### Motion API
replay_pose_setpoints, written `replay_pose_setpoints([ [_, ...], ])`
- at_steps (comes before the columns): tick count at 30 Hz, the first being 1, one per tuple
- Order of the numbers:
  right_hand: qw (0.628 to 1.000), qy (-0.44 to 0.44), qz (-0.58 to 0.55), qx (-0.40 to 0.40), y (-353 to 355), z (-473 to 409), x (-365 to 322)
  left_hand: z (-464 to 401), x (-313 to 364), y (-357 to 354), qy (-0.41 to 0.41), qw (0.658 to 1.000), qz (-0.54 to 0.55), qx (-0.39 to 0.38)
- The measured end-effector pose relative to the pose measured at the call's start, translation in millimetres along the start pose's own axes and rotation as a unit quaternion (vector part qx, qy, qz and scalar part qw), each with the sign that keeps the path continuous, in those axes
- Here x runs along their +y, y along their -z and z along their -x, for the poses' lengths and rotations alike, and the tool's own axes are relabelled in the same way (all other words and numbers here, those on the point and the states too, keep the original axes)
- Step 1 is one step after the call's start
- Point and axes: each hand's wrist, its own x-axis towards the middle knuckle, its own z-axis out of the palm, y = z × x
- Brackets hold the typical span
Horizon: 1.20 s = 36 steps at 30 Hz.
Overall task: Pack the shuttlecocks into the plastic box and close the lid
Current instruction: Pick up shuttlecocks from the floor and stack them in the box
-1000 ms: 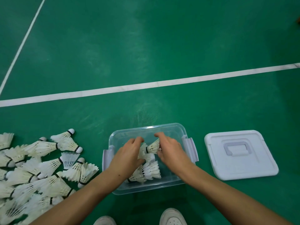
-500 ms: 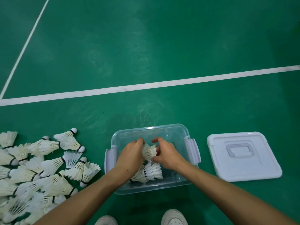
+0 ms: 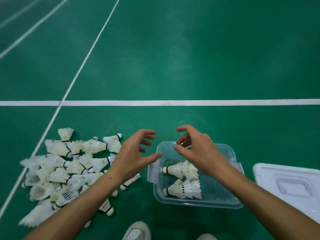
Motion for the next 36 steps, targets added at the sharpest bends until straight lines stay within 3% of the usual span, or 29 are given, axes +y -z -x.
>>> replay_pose_setpoints([
  [10,0.987,0.122,0.070,-0.084,-126,-90,-92,34,-131,107,0.118,0.986,-0.045,0.108],
  [14,0.980,0.135,0.095,-0.111,-171,-118,-105,34,-176,130,0.165,0.978,-0.067,0.109],
  [21,0.967,0.141,0.150,-0.150,-221,-149,-100,13,-220,128,0.173,0.968,-0.154,0.092],
  [25,0.965,0.135,0.154,-0.164,-240,-162,-83,-5,-231,113,0.133,0.931,-0.330,0.077],
  [29,0.964,0.122,0.155,-0.177,-245,-167,-68,-28,-236,105,0.070,0.897,-0.437,0.017],
  [32,0.962,0.109,0.164,-0.190,-241,-169,-58,-44,-243,101,0.038,0.879,-0.472,-0.044],
  [36,0.962,0.088,0.155,-0.206,-228,-172,-51,-58,-250,95,0.013,0.880,-0.472,-0.055],
])
